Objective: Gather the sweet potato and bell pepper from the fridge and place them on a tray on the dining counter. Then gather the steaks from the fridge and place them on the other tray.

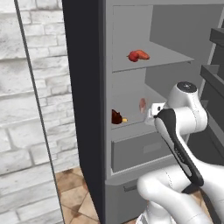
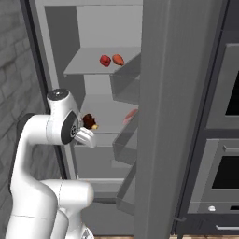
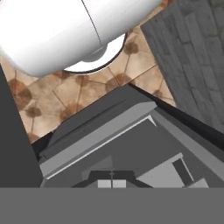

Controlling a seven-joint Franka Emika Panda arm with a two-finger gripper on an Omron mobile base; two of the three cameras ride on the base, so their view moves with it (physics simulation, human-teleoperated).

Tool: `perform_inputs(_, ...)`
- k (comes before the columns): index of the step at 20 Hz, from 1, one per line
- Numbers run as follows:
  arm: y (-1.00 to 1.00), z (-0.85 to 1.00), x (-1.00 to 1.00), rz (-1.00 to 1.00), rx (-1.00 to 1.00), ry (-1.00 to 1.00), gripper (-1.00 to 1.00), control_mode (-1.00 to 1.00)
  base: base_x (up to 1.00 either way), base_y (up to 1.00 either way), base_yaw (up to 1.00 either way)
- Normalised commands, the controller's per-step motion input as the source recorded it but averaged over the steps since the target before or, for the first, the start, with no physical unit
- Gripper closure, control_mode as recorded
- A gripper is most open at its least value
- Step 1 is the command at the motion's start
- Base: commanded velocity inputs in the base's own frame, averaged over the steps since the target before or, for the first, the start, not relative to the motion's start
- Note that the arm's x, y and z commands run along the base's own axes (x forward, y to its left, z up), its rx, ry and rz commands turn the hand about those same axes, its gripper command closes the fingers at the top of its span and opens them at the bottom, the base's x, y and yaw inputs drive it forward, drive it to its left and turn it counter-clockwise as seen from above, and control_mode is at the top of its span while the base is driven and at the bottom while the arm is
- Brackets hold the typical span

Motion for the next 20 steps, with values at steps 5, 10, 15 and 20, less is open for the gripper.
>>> perform_inputs(5,0.00,0.60,0.00,0.00,-0.10,0.00,1.00,-1.00,0.00,0.00,0.00)
perform_inputs(10,0.00,0.57,0.00,0.01,-0.08,0.00,1.00,-1.00,0.00,0.00,0.00)
perform_inputs(15,0.00,0.40,0.00,0.03,-0.02,-0.03,1.00,-1.00,0.00,0.00,0.00)
perform_inputs(20,0.00,0.27,0.00,0.00,-0.01,-0.01,-1.00,-1.00,0.00,0.00,0.00)
